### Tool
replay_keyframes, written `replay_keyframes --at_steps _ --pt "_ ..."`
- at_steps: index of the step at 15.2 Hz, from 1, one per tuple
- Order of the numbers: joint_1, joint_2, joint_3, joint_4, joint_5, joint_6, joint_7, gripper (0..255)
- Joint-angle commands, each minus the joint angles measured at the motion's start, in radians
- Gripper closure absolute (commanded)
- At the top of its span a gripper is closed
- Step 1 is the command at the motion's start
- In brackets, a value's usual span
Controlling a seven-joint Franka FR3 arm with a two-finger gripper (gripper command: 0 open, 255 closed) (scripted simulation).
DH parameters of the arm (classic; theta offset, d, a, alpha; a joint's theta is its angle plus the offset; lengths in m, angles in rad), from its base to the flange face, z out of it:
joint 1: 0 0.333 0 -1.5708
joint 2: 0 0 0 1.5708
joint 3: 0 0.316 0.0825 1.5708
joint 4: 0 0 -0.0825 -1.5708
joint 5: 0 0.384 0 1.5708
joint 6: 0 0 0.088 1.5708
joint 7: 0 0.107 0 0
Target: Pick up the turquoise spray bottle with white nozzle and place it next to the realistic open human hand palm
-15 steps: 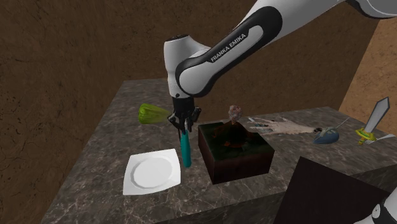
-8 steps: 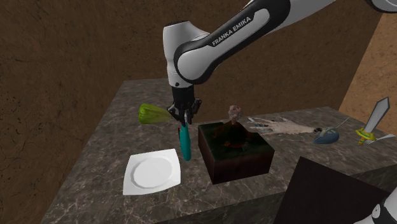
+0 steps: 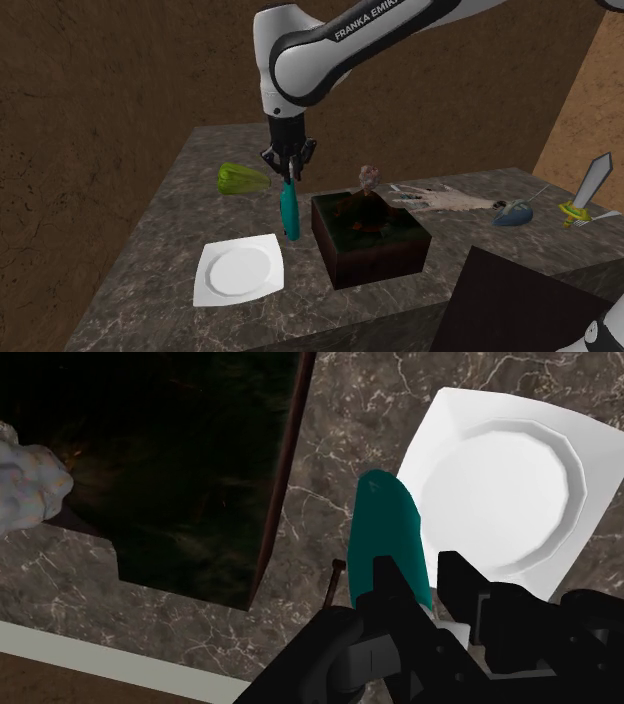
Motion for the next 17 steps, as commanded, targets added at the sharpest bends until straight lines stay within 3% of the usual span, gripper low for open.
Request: replay_keyframes --at_steps 1,17 --pt "0.0 -0.013 0.002 0.013 0.006 -0.025 -0.005 255" --pt "0.001 -0.06 0.01 0.165 0.031 -0.221 -0.039 255"
